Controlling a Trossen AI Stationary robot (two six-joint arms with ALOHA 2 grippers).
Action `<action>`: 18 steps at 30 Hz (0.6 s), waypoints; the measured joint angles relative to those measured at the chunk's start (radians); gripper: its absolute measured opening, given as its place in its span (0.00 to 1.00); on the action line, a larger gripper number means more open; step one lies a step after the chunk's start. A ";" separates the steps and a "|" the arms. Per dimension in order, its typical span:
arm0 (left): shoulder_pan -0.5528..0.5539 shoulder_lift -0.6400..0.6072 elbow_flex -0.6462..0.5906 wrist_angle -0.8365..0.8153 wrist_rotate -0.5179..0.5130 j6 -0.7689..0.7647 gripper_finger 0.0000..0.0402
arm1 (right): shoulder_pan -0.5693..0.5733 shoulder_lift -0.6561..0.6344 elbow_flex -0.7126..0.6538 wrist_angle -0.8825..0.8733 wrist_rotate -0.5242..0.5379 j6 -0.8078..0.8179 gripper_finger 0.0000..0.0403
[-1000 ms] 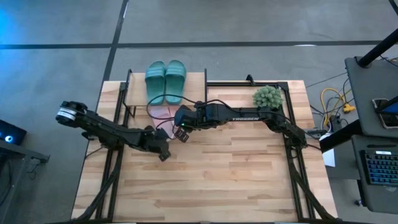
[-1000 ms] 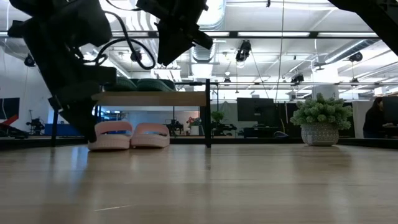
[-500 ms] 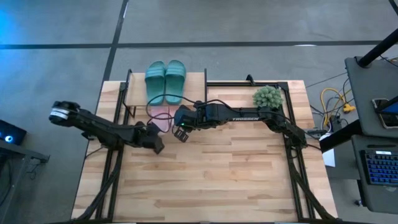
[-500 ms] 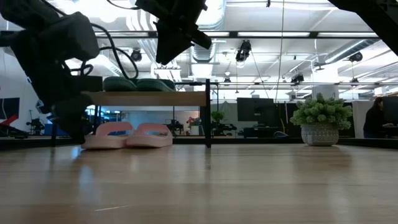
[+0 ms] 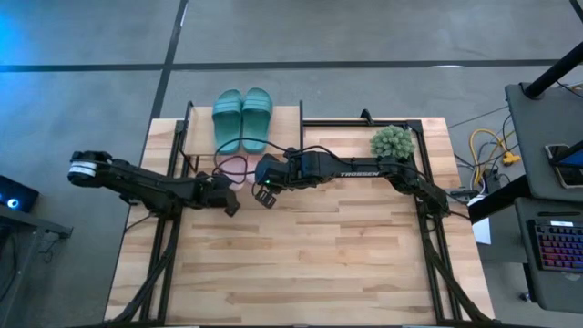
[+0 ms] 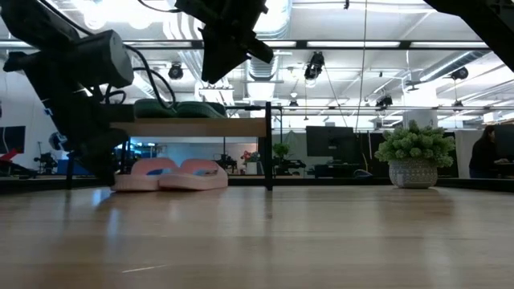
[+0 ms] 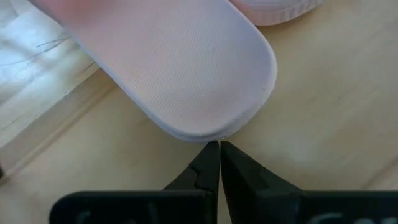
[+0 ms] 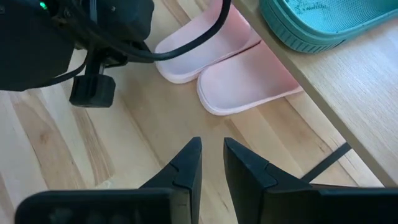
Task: Pick and place slides into the shelf
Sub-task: Adjust the left pink slide under the shelf
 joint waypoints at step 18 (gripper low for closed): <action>0.010 -0.026 -0.006 0.061 -0.023 0.046 0.00 | 0.017 -0.002 -0.156 0.183 -0.235 0.130 0.15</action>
